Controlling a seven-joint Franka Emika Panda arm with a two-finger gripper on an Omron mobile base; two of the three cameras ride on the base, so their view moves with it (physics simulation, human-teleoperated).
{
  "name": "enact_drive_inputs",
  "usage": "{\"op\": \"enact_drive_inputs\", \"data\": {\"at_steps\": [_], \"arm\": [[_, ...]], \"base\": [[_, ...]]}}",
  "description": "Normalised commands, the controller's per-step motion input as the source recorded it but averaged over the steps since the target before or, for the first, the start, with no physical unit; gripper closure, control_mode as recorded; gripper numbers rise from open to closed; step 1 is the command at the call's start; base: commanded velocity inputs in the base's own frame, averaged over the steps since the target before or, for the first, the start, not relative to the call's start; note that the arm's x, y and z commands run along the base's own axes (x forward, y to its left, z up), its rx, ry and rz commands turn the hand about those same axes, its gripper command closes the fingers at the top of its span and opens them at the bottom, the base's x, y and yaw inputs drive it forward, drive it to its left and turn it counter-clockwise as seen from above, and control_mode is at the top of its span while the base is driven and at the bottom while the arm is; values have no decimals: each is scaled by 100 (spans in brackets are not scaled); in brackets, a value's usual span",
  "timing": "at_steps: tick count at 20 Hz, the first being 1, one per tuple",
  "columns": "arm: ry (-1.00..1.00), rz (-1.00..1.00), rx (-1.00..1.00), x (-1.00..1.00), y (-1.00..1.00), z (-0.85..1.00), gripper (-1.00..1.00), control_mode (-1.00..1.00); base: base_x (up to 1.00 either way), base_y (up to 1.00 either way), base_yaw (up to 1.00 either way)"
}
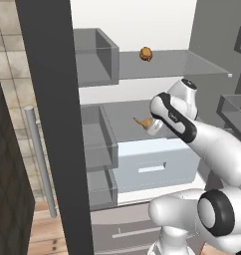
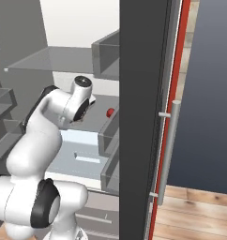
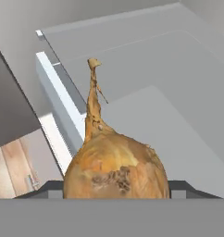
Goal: Transport the fish and onion to the fridge. Place the fish on the rack containing meat and place the onion on the rack containing the vegetable, ensuring meats and vegetables are on different racks.
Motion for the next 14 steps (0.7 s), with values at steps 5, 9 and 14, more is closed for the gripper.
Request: {"op": "enact_drive_inputs", "data": {"at_steps": [5,9,14], "arm": [[0,0,0,63,0,-46,100,-100],[0,0,0,63,0,-46,100,-100],[-1,0,0,54,0,-38,100,-100]], "base": [[0,0,0],[0,0,0],[0,0,0]]}}
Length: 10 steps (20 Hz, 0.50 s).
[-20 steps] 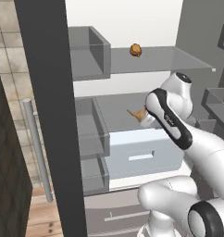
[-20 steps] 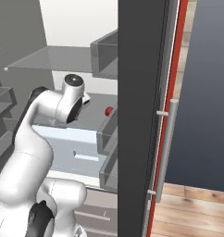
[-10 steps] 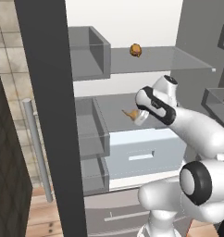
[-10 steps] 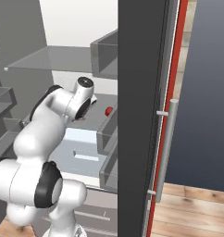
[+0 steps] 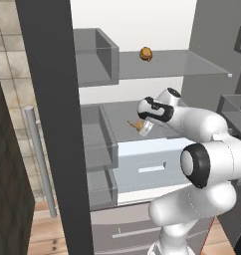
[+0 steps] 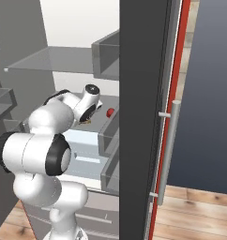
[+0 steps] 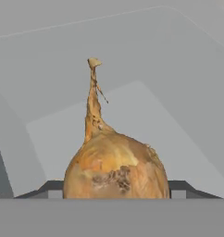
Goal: Transport the fish and onion to the fridge. Place the fish on the rack containing meat and place the onion on the rack containing the vegetable, ensuring meats and vegetables are on different racks.
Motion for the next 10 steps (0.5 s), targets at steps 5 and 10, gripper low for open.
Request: {"op": "enact_drive_inputs", "data": {"at_steps": [5,10], "arm": [[0,0,0,31,0,-39,100,-100],[0,0,0,40,0,-39,100,-100]], "base": [[0,0,0],[0,0,0]]}}
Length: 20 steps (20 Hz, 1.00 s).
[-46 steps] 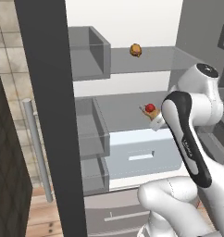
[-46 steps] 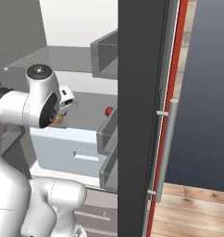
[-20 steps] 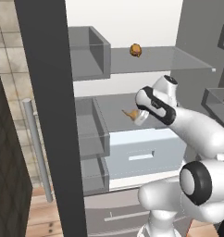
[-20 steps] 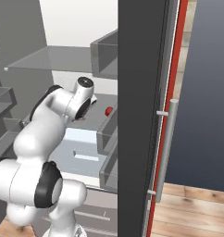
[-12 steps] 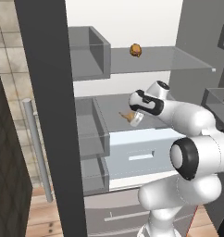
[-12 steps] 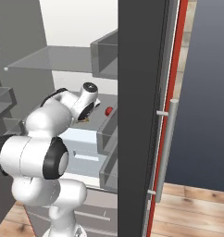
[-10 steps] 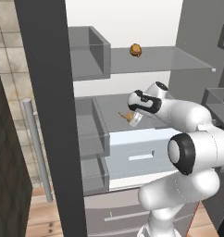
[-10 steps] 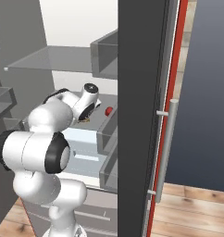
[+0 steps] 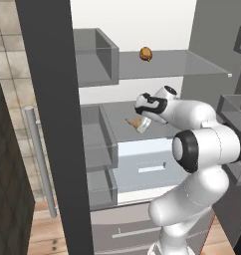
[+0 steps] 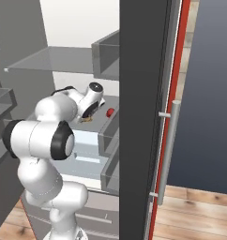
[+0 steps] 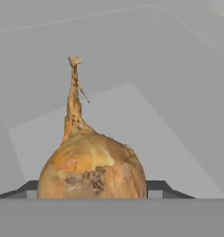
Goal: Transport the fish and onion to the fridge. Place the fish on the rack containing meat and place the onion on the rack containing the vegetable, ensuring meats and vegetables are on different racks.
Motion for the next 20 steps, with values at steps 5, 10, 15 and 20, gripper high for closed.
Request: {"op": "enact_drive_inputs", "data": {"at_steps": [5,10,15,20], "arm": [[-2,0,0,32,2,-42,-100,-100],[-5,0,0,-1,0,-16,-100,-100],[-6,0,0,-15,0,2,-100,-100],[-4,-4,0,-8,6,8,-100,-100]], "base": [[0,0,0],[0,0,0],[0,0,0],[0,0,0]]}}
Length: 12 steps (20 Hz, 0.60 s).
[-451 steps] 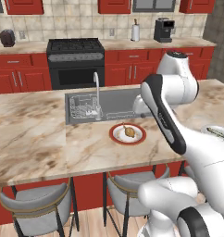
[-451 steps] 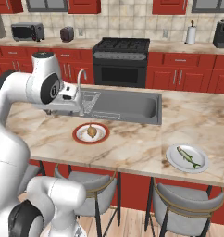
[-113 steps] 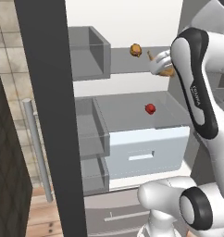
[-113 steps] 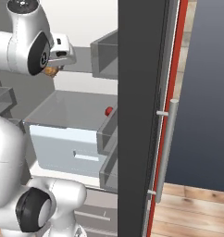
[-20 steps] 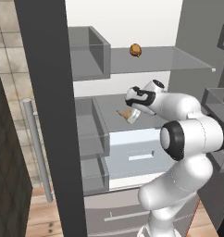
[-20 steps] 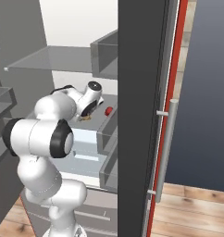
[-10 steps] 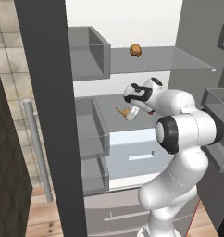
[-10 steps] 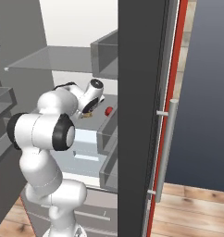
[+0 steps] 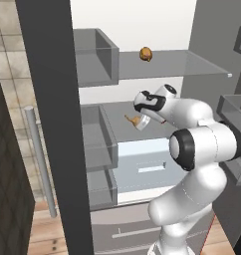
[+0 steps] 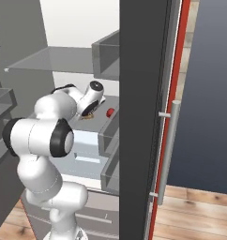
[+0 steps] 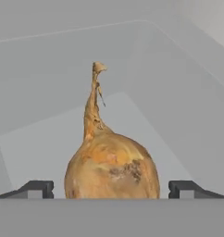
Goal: Transport the fish and onion to the fridge. Place the fish on the rack containing meat and place the onion on the rack containing the vegetable, ensuring meats and vegetables are on different racks.
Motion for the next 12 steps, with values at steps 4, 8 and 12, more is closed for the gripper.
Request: {"op": "enact_drive_inputs", "data": {"at_steps": [4,8,12], "arm": [[-3,-4,0,-20,4,29,-100,-100],[-9,-2,0,-30,1,32,-100,-100],[1,0,0,-35,11,15,-100,-100]], "base": [[0,0,0],[0,0,0],[0,0,0]]}}
